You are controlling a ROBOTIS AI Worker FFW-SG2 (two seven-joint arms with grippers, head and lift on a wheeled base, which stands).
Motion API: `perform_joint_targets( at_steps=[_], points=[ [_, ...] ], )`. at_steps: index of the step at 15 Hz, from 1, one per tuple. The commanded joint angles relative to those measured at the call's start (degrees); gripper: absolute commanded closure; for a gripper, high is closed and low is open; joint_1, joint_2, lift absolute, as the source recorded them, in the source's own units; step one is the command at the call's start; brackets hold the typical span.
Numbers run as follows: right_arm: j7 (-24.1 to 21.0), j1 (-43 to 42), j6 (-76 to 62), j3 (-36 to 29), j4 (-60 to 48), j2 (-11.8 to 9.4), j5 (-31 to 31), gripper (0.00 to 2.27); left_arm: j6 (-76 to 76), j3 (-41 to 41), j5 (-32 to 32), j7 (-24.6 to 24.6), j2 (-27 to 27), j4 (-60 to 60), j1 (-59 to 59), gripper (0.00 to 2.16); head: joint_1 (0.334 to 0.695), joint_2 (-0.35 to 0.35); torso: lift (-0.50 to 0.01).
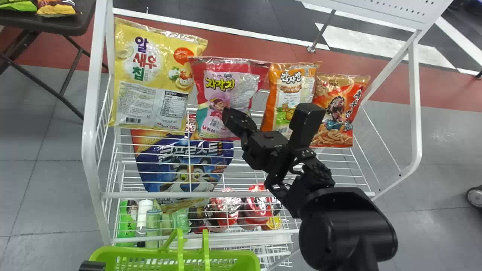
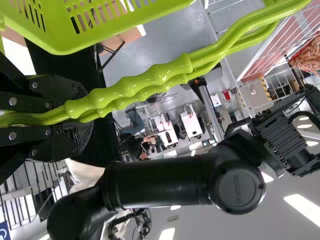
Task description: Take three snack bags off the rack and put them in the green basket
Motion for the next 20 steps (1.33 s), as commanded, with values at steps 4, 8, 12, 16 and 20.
perform_joint_targets(
  at_steps=[4, 8, 12, 16, 20],
  points=[
    [1.47, 2.14, 1.35, -1.37, -3.65, 0.00, -1.17, 2.11, 0.18, -0.36, -0.21, 0.21, 0.00, -0.27, -0.05, 1.63, 0.695, -0.350, -0.023],
    [4.28, 4.51, 3.81, -1.81, -6.81, 0.00, -5.12, 2.10, 0.53, -0.80, -0.48, 0.30, 0.09, -0.35, -0.23, 1.64, 0.695, -0.350, -0.023],
    [7.09, 9.34, 8.38, -2.07, -13.66, 0.00, -8.20, 2.10, 0.70, -0.80, -0.56, 0.30, 0.00, -0.35, -0.32, 1.64, 0.695, -0.350, -0.023],
    [9.20, 16.20, 24.03, -9.63, -27.55, 0.00, -12.86, 2.10, 0.70, 0.43, -0.48, 0.13, 0.09, -0.62, -0.41, 1.64, 0.695, -0.350, -0.023],
    [12.72, 18.05, 45.65, -21.59, -35.46, 0.44, -15.58, 2.10, 0.70, 1.39, -0.39, 0.48, -0.35, -1.41, -0.76, 1.64, 0.695, -0.350, -0.023]
  ],
)
